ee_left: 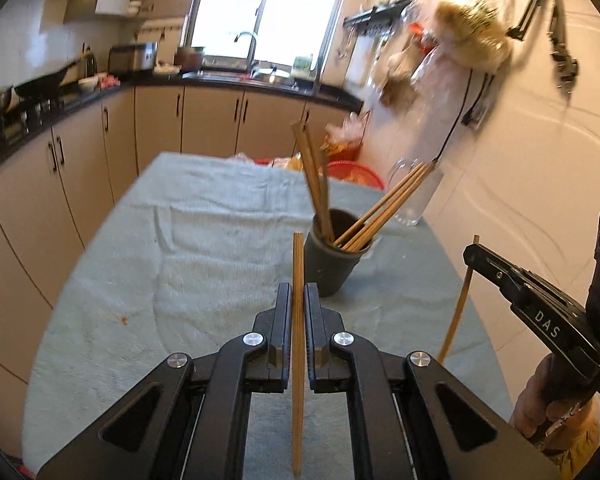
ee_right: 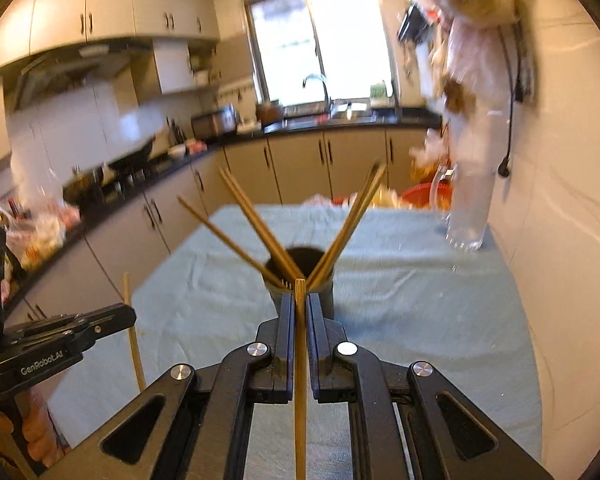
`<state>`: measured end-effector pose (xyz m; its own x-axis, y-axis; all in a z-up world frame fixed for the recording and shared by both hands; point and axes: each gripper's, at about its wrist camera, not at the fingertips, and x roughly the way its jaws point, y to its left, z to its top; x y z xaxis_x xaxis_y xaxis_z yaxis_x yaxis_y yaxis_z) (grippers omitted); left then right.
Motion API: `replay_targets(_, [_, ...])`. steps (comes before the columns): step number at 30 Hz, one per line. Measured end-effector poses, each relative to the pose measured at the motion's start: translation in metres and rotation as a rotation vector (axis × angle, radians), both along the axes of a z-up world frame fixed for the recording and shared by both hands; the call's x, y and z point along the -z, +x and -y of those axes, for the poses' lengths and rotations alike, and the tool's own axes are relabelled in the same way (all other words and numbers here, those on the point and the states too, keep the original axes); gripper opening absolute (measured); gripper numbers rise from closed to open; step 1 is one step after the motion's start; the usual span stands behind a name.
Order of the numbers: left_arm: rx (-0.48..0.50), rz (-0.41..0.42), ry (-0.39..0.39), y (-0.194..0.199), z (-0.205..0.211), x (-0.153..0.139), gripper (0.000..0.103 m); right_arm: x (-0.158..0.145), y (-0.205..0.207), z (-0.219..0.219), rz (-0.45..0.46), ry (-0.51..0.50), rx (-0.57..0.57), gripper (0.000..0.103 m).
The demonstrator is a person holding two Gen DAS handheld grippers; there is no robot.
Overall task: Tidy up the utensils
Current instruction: 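Lift both chopsticks upright and carry them over the black holder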
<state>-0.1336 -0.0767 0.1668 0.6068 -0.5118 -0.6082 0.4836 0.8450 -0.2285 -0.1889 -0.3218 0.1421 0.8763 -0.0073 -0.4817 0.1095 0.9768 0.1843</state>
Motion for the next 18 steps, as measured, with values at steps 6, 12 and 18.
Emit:
replay_targets(6, [0.005, 0.077, 0.028, -0.031, -0.001, -0.008, 0.005, -0.013, -0.032, -0.005, 0.075, -0.014, 0.026, 0.006])
replay_targets(12, [-0.014, 0.079, 0.042, -0.040, -0.003, -0.006, 0.005, -0.015, -0.050, -0.004, 0.091, -0.004, 0.039, 0.006])
replay_targets(18, [-0.013, 0.092, 0.033, -0.051, -0.007, -0.012, 0.005, -0.018, -0.061, -0.004, 0.105, 0.001, 0.035, 0.006])
